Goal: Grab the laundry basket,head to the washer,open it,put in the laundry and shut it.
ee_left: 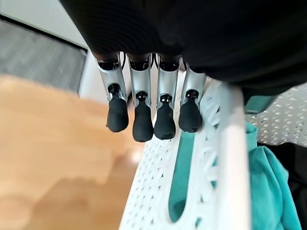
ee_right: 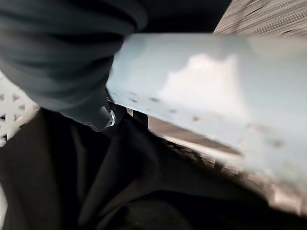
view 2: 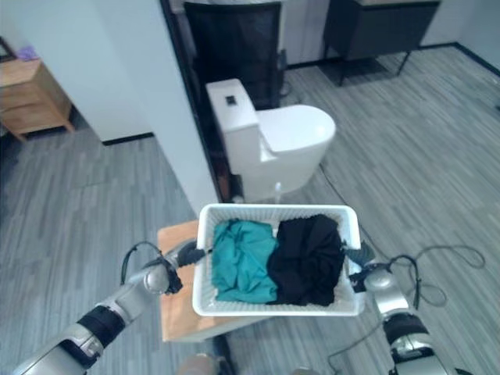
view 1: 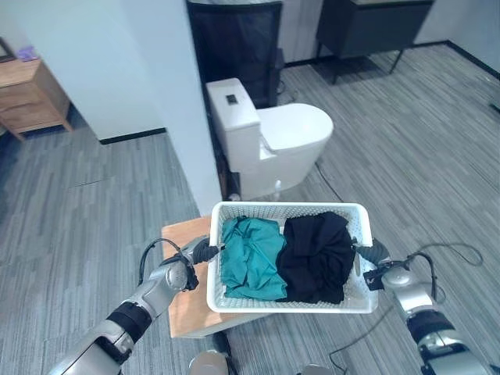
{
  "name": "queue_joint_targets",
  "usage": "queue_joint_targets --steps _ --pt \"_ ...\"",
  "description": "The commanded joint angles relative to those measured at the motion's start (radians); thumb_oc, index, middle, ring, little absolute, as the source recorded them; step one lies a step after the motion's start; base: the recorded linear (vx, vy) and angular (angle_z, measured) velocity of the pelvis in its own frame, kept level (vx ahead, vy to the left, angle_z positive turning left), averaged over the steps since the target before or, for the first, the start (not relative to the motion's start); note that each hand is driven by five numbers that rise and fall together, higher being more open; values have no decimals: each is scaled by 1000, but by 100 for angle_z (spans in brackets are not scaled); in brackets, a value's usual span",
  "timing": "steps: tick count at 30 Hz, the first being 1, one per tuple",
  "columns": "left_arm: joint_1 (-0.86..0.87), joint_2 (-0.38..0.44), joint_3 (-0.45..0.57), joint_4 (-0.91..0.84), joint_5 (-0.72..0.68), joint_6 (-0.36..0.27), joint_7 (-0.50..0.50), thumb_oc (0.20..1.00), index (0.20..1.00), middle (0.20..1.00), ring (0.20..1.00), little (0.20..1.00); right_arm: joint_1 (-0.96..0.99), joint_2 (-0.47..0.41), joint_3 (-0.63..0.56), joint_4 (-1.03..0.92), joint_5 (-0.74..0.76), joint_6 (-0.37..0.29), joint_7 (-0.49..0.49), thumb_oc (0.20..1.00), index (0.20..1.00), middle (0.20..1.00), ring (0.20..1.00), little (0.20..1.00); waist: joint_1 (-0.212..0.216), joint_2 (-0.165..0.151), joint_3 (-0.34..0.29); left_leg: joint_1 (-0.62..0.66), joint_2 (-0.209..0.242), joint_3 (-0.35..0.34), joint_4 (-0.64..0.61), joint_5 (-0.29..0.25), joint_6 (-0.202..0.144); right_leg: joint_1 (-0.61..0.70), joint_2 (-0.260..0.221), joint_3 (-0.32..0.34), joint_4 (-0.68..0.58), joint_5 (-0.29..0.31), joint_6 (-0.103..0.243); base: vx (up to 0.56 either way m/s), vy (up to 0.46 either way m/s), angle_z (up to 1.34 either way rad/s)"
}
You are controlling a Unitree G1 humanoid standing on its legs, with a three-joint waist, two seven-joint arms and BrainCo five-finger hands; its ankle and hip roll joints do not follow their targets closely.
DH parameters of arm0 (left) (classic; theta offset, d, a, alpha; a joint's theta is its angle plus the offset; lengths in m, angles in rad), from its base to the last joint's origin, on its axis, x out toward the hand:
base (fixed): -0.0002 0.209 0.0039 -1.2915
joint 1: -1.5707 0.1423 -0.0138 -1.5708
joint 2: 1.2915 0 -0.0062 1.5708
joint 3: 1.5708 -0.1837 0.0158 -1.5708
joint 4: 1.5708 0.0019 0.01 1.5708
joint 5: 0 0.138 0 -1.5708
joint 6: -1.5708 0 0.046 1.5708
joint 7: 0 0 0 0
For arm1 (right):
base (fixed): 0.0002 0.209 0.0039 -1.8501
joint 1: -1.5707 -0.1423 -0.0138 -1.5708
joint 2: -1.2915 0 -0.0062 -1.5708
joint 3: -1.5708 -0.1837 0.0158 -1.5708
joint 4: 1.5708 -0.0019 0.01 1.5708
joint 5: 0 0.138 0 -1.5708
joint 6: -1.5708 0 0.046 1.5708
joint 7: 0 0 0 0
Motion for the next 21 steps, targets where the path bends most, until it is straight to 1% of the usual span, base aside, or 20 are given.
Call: queue_joint_targets --steps 1,2,3,4,5,6,7,8,9,10,11,12,13,14,15,16,17,18,19,21 --pt "-39 69 145 110 -48 17 43 200 200 200 200 200 -75 -158 -76 59 84 -17 -29 200 200 200 200 200 3 -9 -56 -149 -25 -51 -46 59 -98 117 -16 79 -55 124 51 -388 -418 -144" --pt "-37 56 159 126 -76 11 53 200 200 200 200 200 -132 -155 -38 77 99 -15 -20 200 200 200 200 200 6 4 -47 -157 60 -13 -43 106 -142 144 13 48 -146 29 19 -281 -321 -149" --pt "-38 56 160 126 -76 10 53 200 200 200 200 200 -134 -156 -37 79 99 -16 -20 200 200 200 200 200 6 5 -45 -155 61 -13 -43 106 -143 146 15 49 -147 30 19 -295 -346 -167" --pt "-33 55 163 123 -91 8 51 200 200 200 200 200 -151 -160 -22 84 97 -14 -16 200 200 200 200 200 7 8 -40 -162 91 -6 -45 134 -159 153 33 49 -185 -5 9 -288 -365 -110" --pt "-39 47 164 124 -115 7 45 200 200 200 200 200 -164 -178 -8 98 107 -12 -15 200 200 200 200 200 -3 17 -24 -172 151 -3 -68 200 -203 146 89 61 -226 -32 -22 -293 -376 -104" --pt "-40 45 165 125 -116 6 45 200 200 200 200 200 -166 -180 -6 99 108 -13 -15 200 200 200 200 200 -3 23 -22 -171 157 -5 -72 207 -207 147 96 61 -229 -30 -27 -366 -409 -50" --pt "-50 42 171 113 -133 -1 43 200 200 200 200 200 -183 -195 10 86 118 -14 -9 200 200 200 200 200 -23 33 -8 -165 176 -21 -118 206 -217 159 123 68 -284 -32 -28 -266 -217 -29" --pt "-57 40 172 108 -141 -4 45 200 200 200 200 200 -187 -207 16 84 126 -16 -4 200 200 200 200 200 -27 36 1 -163 178 -55 -133 214 -224 160 133 81 -302 -21 -32 -336 -262 -36" --pt "-67 36 167 105 -152 -11 48 200 200 200 200 200 -193 -219 18 87 141 -21 -8 200 200 200 200 200 -22 35 17 -169 172 -107 -131 216 -234 158 136 92 -305 -7 -40 -160 -127 -69" --pt "-70 35 166 107 -152 -11 48 200 200 200 200 200 -195 -221 18 89 142 -22 -8 200 200 200 200 200 -23 37 19 -171 172 -111 -128 215 -235 159 138 89 -306 -7 -41 -312 -168 -74" --pt "-96 30 146 105 -168 -15 49 200 200 200 200 200 -212 -230 31 77 160 -25 3 200 200 200 200 200 -6 31 60 -184 127 -272 -39 181 -223 121 145 106 -287 33 -65 -326 -172 -52" --pt "-103 34 142 100 -169 -19 53 200 200 200 200 200 -228 -237 44 74 164 -22 12 200 200 200 200 200 1 22 76 -189 72 -376 37 134 -217 108 144 125 -289 52 -72 -330 -166 -39" --pt "-104 33 143 100 -169 -19 53 200 200 200 200 200 -230 -237 44 75 164 -23 12 200 200 200 200 200 -2 25 75 -197 74 -381 46 131 -216 107 146 122 -290 54 -72 -212 -151 -53" --pt "-96 42 144 71 -170 -27 58 200 200 200 200 200 -256 -247 70 71 157 -16 26 200 200 200 200 200 8 5 81 -166 -42 -480 139 18 -202 88 139 160 -299 80 -75 -125 -85 -69" --pt "-96 42 145 71 -170 -27 58 200 200 200 200 200 -257 -247 71 72 157 -16 26 200 200 200 200 200 8 6 80 -169 -42 -480 140 19 -201 86 139 161 -301 82 -74 -143 -110 -88" --pt "-85 44 152 61 -171 -29 62 200 200 200 200 200 -270 -246 84 75 152 -12 32 200 200 200 200 200 11 4 74 -144 -86 -505 164 -26 -187 79 143 182 -305 91 -76 7 -27 -86" --pt "-74 41 157 56 -172 -31 62 200 200 200 200 200 -279 -248 96 90 143 -12 35 200 200 200 200 200 12 16 56 -86 -110 -513 118 -56 -171 78 160 195 -314 90 -70 60 -16 -102" --pt "-46 35 174 56 -173 -29 69 200 200 200 200 200 -281 -239 96 109 137 -8 43 200 200 200 200 200 7 25 30 -46 -124 -541 56 -50 -146 68 183 230 -311 101 -70 77 13 -89" --pt "-44 33 171 60 -174 -31 69 200 200 200 200 200 -279 -237 91 115 140 -9 41 200 200 200 200 200 6 23 29 -55 -144 -567 59 -42 -151 62 184 236 -309 102 -71 33 24 -75" --pt "-44 31 171 61 -177 -30 70 200 200 200 200 200 -259 -240 69 108 151 -10 42 200 200 200 200 200 -17 18 27 -73 -146 -554 61 -27 -158 55 176 224 -312 102 -72 -20 7 -35"
